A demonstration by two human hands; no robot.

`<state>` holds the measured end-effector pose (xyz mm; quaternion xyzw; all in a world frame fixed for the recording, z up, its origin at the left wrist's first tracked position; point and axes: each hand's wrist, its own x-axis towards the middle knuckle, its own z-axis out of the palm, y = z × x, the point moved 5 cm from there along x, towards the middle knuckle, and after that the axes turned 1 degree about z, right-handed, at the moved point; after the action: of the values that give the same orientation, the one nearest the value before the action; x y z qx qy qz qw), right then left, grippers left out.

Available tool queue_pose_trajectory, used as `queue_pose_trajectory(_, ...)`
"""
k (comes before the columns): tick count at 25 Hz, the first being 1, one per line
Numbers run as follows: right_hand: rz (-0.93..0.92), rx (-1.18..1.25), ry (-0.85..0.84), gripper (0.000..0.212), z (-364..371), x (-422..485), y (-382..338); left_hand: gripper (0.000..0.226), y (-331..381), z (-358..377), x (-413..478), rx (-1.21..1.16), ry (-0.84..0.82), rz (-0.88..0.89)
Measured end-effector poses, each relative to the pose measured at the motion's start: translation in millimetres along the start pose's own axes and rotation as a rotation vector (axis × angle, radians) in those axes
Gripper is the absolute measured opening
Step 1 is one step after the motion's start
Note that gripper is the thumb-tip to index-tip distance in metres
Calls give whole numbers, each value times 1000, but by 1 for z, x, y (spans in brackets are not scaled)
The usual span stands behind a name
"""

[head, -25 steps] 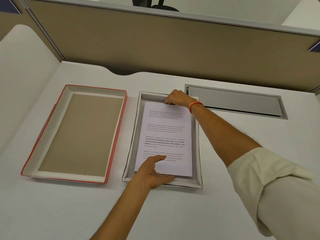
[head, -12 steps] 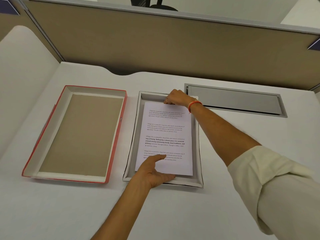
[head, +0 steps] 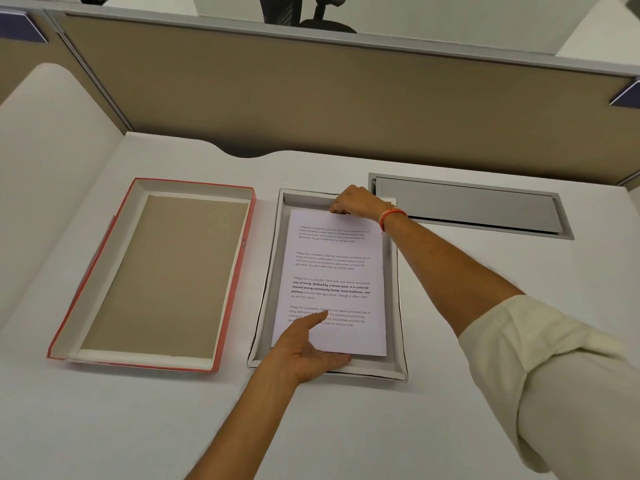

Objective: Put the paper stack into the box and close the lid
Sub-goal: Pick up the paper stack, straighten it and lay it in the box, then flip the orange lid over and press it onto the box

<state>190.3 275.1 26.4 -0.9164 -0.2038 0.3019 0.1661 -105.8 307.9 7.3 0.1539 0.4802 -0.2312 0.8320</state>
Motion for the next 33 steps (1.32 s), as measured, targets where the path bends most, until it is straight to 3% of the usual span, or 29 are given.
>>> queue_pose_trajectory(5,36,55,32,31,-9,-4,-2,29,-1,1,-11,58,-44,13)
queue_pose_trajectory(9,42,124,78,30,-25,-14,-10,51,7,-3,-33,126,-127,-17)
queue_pose_trajectory(11,-9,268,136,32,-39,-23,-18,69,25,-11,-45,218,-122,63)
queue_pose_trajectory(14,-107,472,207,31,-52,-38,-36,74,84,-35,-64,452,87,455)
queue_pose_trajectory(16,-142,616,232,31,-45,-48,-52,61,127,-53,-82,552,269,763)
queue_pose_trajectory(19,-158,815,218,28,-7,-63,-79,53,169,-103,-104,730,658,1015)
queue_pose_trajectory(22,-109,878,177,32,53,-73,-105,64,184,-162,-109,941,973,930)
queue_pose_trajectory(26,3,847,160,46,130,-83,-140,77,184,-204,-105,1071,1106,714)
queue_pose_trajectory(30,41,859,197,36,177,-85,-168,71,187,-215,-118,1033,1206,832)
queue_pose_trajectory(33,99,791,195,46,200,-87,-174,58,186,-233,-134,916,1361,930)
